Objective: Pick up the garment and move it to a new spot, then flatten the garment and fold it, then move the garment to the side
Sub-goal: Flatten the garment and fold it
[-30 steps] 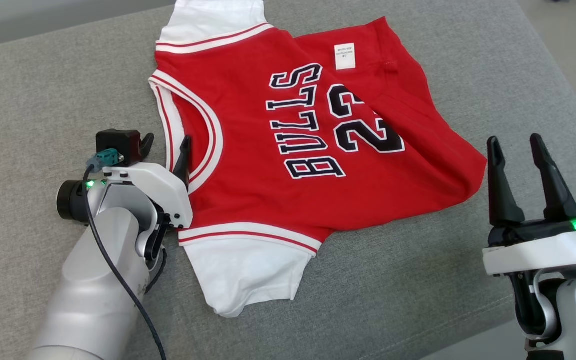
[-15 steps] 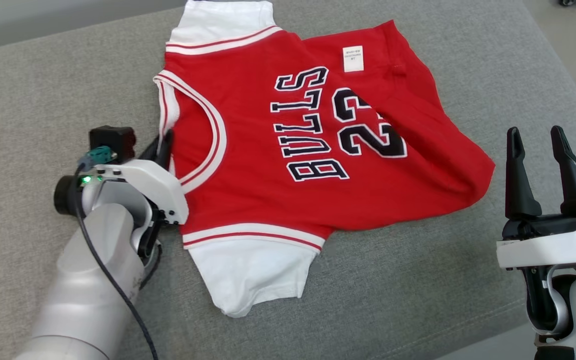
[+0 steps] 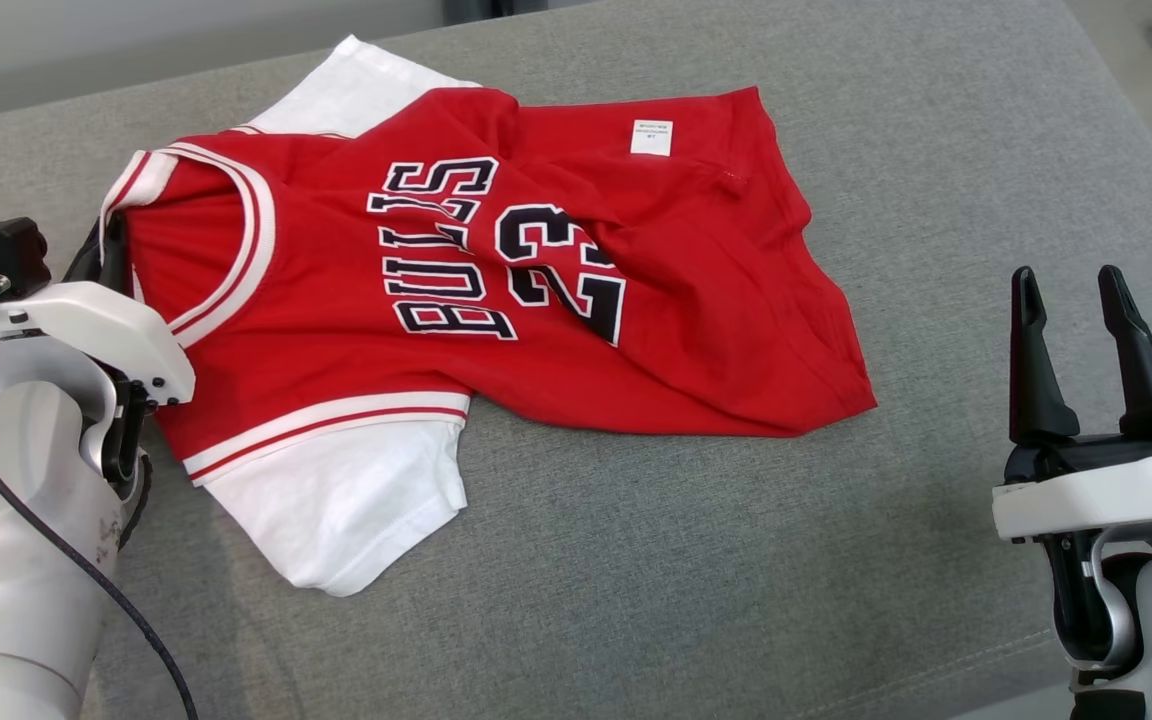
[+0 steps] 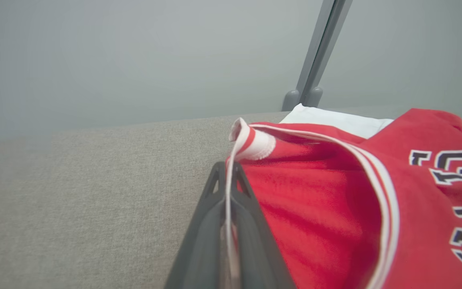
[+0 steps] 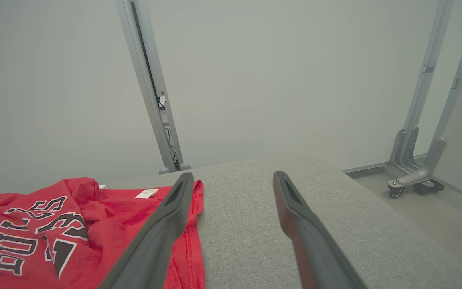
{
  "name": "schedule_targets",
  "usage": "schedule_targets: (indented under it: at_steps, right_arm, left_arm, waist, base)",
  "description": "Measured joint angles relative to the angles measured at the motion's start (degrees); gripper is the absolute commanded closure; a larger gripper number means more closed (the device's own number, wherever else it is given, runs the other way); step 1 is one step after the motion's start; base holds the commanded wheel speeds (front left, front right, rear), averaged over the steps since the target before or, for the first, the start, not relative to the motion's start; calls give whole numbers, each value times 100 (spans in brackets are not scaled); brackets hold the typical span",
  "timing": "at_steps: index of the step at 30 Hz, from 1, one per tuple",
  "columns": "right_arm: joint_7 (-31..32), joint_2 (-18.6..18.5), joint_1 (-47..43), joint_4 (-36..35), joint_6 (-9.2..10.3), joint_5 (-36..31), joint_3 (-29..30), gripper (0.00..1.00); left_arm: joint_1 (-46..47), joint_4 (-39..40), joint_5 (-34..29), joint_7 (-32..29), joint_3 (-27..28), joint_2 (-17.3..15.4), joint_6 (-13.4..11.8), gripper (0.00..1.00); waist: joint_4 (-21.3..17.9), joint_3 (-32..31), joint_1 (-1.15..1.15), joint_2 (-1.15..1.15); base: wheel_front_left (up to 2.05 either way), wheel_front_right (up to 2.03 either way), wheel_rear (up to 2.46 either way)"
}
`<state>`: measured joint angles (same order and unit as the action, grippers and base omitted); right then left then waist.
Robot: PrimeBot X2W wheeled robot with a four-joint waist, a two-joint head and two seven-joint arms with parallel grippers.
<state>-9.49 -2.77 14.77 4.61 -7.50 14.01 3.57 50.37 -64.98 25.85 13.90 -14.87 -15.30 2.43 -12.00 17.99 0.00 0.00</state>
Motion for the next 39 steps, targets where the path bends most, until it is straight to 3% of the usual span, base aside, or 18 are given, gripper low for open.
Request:
schedule_targets:
  at_steps: [1,2,3,12,13,14,23,35,39]
  right_arm:
    - [14,1,4,23,0,0,1,0]
    - [25,1,9,46,0,0,9,0]
    - [52,0,13,85,0,5,14,0]
    - [404,2,-32,599,0,114,-81,0]
    - [438,1,-58,672,0,129,-120,0]
    - [602,3,-258,1129,0,127,-166,0]
    - [554,0,-449,1796,0,238,132,0]
    - [403,3,-376,2252,0,264,154,0]
    - [243,-34,-265,2459,0,180,627,0]
  left_arm:
    - [23,-23,1,9,3,-3,-9,100]
    - [38,-34,0,26,-7,5,-13,44]
    - [42,-42,0,29,-19,26,-14,0]
    - [-212,366,43,100,66,226,-100,0]
    - [-315,555,45,101,102,244,-107,0]
    - [-1073,1523,-4,101,263,410,-127,0]
    - [-2490,2995,-144,103,389,745,-249,0]
    - [-3238,3521,-133,107,308,920,-310,0]
    - [-3251,3594,-121,99,255,924,-345,0]
  waist:
    - [18,1,0,0]
    - [41,1,0,0]
    - [70,-3,0,0]
    - [439,-113,0,0]
    - [500,-135,0,0]
    - [815,-274,0,0]
    - [1288,-550,0,0]
    - [1549,-688,0,0]
    - [1591,-663,0,0]
  base:
    - [0,0,0]
    - [0,0,0]
    - [0,0,0]
    - [0,0,0]
    - [0,0,0]
    - [0,0,0]
    - [0,0,0]
    - [0,0,0]
    - [0,0,0]
